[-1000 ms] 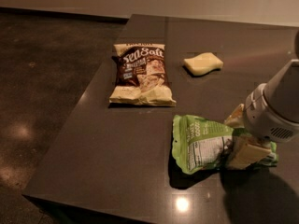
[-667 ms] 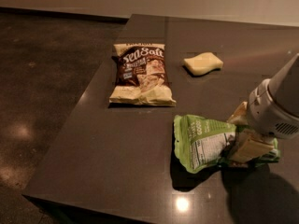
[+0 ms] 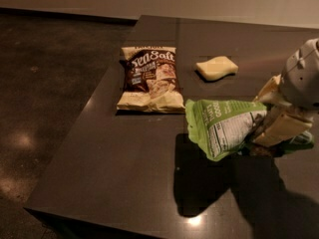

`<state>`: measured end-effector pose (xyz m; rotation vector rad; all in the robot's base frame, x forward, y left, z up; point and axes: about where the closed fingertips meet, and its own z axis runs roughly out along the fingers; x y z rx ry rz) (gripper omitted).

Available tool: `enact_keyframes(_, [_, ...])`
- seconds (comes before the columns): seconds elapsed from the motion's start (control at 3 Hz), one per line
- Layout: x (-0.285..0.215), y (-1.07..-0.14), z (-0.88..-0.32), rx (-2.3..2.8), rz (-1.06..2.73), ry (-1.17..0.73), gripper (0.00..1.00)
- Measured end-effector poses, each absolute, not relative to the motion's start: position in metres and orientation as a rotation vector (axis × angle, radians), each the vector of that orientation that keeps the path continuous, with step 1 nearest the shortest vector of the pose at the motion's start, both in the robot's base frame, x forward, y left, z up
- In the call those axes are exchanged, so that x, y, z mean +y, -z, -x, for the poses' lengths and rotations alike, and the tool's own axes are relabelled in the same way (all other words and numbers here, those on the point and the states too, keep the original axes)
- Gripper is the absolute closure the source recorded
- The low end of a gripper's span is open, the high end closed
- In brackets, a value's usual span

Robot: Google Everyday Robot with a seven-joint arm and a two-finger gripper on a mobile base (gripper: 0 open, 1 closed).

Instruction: Pick green rice chip bag

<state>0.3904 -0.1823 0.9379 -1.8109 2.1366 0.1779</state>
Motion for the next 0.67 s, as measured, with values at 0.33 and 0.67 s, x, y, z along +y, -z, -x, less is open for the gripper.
enact_keyframes(0.33, [-0.179,-0.970,-0.394,2.083,1.804,-0.240,1.00])
enact_keyframes(0.67, [-0.172,-1.013,-0.401,2.002,1.791,-0.278,1.00])
